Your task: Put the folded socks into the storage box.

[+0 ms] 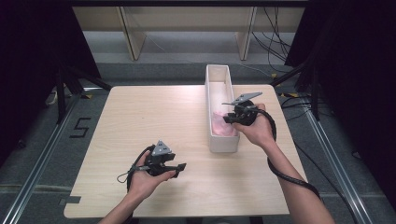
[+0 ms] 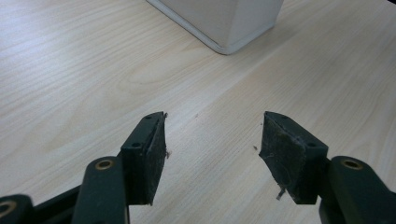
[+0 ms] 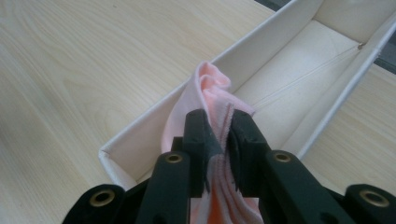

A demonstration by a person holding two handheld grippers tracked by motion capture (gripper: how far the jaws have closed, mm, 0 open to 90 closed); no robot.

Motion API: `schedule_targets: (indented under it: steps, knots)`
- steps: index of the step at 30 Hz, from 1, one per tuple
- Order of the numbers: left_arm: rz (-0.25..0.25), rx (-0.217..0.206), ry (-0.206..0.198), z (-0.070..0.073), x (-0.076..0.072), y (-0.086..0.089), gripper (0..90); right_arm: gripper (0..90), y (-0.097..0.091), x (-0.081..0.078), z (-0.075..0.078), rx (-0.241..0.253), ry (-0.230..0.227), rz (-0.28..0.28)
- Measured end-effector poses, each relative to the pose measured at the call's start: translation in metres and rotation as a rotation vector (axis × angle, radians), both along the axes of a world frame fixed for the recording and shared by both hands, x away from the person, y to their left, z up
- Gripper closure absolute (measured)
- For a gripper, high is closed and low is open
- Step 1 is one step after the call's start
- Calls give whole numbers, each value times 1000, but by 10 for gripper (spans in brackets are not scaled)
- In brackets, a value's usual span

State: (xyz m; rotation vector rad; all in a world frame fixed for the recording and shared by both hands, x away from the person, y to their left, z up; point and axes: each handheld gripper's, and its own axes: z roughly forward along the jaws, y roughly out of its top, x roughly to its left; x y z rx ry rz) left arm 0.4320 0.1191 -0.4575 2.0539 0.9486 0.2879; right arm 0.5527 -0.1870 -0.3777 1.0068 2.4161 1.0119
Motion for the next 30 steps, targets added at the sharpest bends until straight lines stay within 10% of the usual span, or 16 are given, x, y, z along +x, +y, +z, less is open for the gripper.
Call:
schedule_targets:
  steps: [30]
  knots:
    - [5,1,4,-1,0,0,399,779,-1,-7,-8,23,17,5]
